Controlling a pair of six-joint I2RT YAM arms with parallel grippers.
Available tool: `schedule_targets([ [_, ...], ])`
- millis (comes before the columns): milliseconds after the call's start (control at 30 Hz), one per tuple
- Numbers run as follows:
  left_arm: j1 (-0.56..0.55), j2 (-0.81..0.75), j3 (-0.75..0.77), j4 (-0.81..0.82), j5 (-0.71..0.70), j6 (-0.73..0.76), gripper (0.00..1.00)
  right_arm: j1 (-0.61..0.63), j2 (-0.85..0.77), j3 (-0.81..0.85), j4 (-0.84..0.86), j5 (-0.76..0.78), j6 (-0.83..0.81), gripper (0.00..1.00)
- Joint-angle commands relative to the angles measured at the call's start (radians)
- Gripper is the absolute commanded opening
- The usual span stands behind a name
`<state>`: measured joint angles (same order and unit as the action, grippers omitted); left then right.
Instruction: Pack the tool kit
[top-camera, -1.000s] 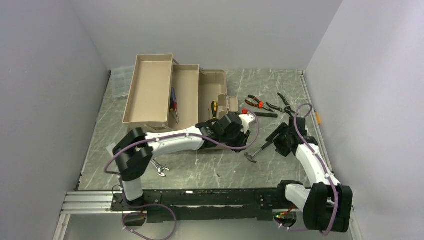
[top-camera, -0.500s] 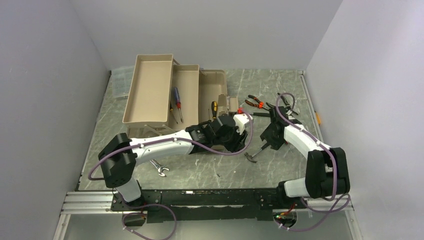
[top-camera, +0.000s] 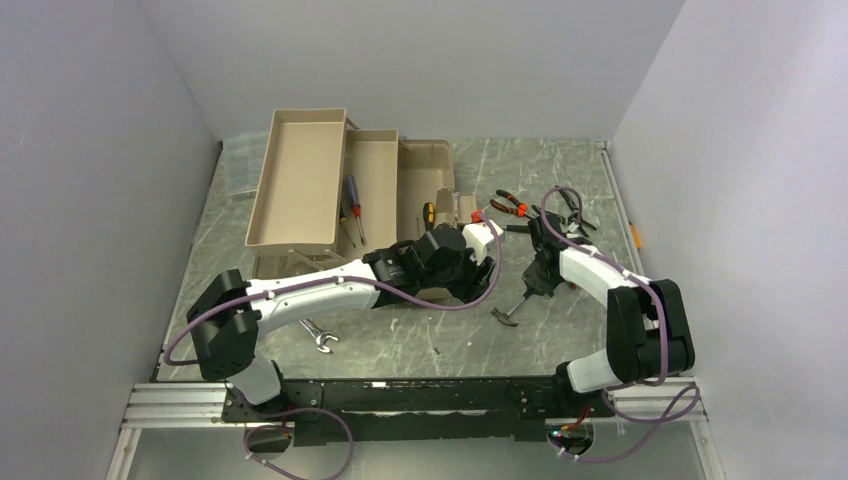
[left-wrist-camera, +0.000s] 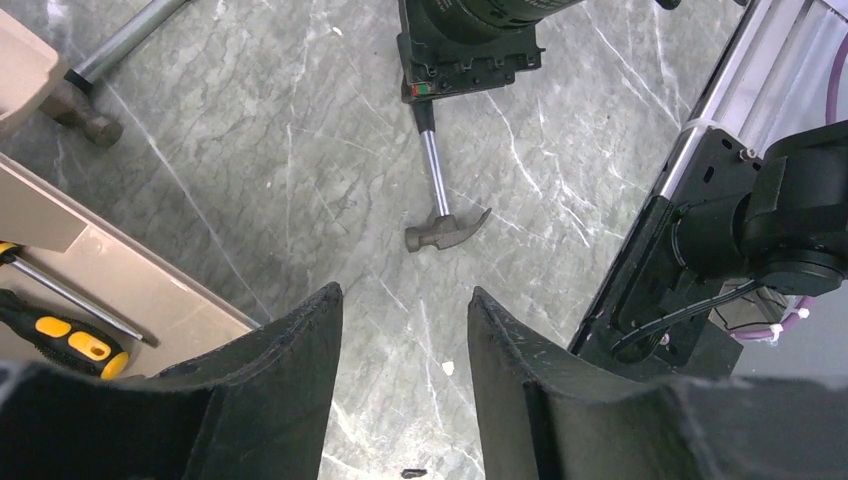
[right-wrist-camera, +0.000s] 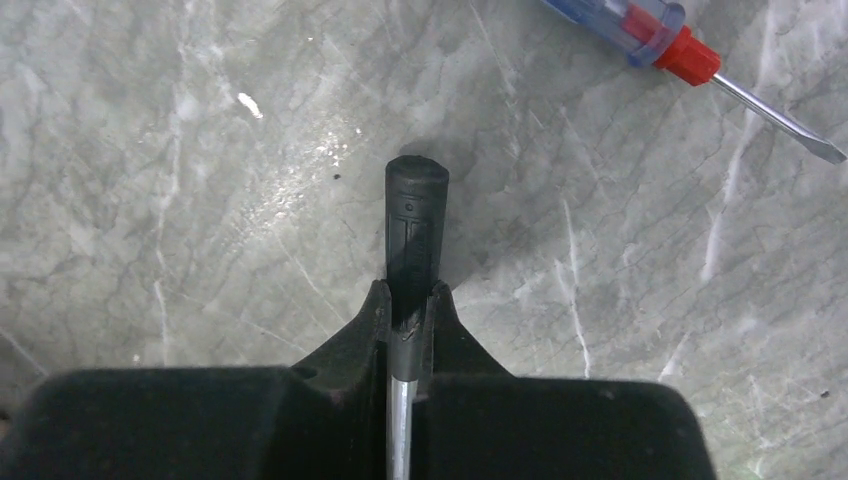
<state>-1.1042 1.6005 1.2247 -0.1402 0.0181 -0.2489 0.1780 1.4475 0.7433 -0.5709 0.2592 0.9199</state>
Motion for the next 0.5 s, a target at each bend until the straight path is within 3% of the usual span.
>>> schedule_targets([
  [0, -0.001, -0.004, 0.016, 0.023, -0.006, 0.015, 0.55, 0.009, -0.089, -0.013, 0.048, -0.008, -0.024, 0.00],
  [300, 0.012, 0.112, 0.071, 0.077, 0.124, -0.001, 0.73, 0.005, -0.512, -0.218, 0.253, -0.212, -0.125, 0.00],
  [467, 0.024, 0.195, 0.050, 0.218, 0.194, 0.031, 0.85, 0.005, -0.571, -0.241, 0.254, -0.240, -0.112, 0.00],
])
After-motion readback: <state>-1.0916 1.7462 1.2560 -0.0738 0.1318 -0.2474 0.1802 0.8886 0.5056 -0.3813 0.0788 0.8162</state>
